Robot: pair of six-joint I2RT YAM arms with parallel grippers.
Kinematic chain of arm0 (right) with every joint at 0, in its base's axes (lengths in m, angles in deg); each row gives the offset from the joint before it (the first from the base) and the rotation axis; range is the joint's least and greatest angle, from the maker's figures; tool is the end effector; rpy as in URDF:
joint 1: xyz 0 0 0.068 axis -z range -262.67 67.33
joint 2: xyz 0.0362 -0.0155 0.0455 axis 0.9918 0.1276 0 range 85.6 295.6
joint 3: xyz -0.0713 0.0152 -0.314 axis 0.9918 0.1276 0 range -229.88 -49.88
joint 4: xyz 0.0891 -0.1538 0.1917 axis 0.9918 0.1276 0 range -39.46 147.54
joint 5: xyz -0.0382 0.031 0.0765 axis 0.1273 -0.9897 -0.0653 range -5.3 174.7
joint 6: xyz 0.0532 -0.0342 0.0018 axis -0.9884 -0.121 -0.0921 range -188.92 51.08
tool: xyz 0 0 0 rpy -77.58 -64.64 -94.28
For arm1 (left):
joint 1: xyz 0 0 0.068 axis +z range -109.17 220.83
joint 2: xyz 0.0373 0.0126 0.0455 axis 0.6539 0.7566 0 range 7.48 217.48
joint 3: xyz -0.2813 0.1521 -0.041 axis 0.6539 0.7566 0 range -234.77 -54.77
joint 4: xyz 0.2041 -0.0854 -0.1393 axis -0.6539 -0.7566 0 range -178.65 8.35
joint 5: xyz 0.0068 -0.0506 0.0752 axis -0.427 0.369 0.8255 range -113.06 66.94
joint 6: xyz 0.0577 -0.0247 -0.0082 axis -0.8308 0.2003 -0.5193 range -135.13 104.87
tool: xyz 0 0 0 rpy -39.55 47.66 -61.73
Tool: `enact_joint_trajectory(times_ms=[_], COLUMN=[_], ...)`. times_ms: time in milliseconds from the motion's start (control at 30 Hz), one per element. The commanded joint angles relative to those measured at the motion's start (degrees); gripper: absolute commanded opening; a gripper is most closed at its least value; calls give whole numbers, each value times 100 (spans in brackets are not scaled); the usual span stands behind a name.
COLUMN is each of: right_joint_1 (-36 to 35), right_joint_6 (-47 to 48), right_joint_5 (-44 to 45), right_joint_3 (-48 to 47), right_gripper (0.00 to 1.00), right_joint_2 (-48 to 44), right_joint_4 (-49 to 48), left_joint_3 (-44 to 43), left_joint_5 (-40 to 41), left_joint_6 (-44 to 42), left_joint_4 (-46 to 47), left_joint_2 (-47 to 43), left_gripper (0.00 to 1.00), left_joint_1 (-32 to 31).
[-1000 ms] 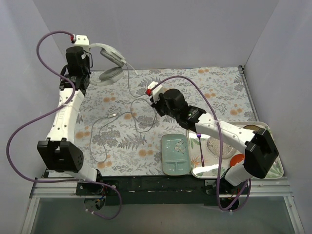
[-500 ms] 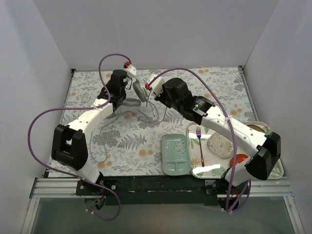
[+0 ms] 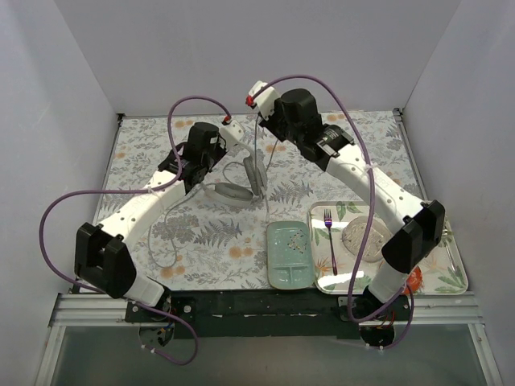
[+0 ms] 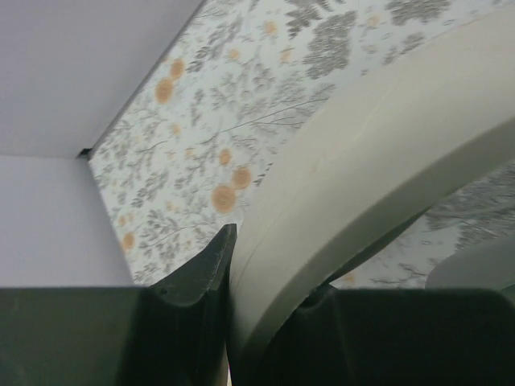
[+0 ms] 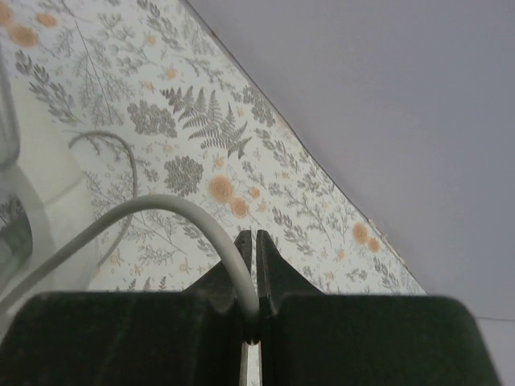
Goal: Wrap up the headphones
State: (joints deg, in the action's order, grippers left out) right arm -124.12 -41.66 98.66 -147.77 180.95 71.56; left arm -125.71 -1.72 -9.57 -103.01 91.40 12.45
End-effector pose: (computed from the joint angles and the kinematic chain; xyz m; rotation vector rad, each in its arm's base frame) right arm 0.3124 0.2602 0.4594 -0.9227 1.6428 -0.0610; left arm 0.3052 -0.1447 0.3628 0.2122 2.1139 0.0550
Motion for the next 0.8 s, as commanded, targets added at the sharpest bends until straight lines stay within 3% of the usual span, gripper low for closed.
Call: enact_joint_trajectory(times_ms=[0,167,433,500,567,767], right_joint_1=[181,427,1121,1148,1148,1148], right_joint_6=[-125,-388,-1083,-1223,-1503,-3488], right_joint_5=[-850,-1360,-3344,-3557,-4031,-4972], right_joint_3=[-915,-1189,-961,-594,-216,1226], right_gripper=[1,1,1,6,17,33], right_joint_2=[360,642,845,784,626,493], right_joint_4=[-221,-247,-720,-1001,-1815,-4645], left_joint_3=[-614,-965,-1914,-2257,-2607,-3373], left_joint_5=[-1631,-2844,-4128,-4295,-4253,-3681], left_joint_6=[911,1402,2036,2325,2571,3477], left_joint_4=[-1000,-1483,-2222,-2302,-2311,-2223], left_joint_2=[-525,-824,-877,-869,-842,-693], left_gripper=[0,0,0,0,0,0], left_joint_1=[-45,-45,-36,-36,-36,-36])
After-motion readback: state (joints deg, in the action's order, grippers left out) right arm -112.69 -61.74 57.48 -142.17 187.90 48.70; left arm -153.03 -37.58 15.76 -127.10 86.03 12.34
